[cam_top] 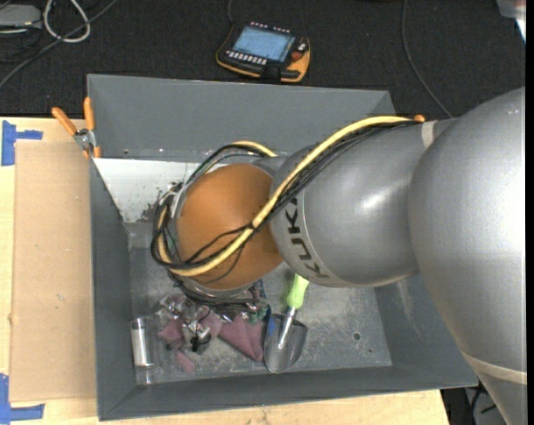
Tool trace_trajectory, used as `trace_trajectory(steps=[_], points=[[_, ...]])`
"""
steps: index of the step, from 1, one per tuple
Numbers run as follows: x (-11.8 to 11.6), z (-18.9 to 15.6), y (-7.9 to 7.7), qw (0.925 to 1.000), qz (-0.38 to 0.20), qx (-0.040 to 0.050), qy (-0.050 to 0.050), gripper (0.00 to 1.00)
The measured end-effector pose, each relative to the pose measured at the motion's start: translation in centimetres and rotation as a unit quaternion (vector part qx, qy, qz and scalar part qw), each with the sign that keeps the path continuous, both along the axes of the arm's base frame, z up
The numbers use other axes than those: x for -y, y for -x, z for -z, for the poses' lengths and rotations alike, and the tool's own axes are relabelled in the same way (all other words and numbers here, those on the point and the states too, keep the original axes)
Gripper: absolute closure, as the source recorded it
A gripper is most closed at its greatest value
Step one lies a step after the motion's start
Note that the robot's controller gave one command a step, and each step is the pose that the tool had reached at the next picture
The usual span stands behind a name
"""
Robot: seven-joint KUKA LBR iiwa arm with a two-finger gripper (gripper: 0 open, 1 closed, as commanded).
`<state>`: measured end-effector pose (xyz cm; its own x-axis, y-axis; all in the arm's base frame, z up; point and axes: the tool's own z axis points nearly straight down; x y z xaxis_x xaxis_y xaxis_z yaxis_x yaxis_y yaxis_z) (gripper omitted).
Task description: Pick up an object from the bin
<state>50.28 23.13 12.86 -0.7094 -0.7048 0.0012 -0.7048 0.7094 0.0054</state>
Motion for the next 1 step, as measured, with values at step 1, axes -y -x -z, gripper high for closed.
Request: trace_trajectory(steps=[1], points=[[-0.50, 5.87, -0.32, 0.9999, -0.014, -0.0057, 0.008, 1.00]])
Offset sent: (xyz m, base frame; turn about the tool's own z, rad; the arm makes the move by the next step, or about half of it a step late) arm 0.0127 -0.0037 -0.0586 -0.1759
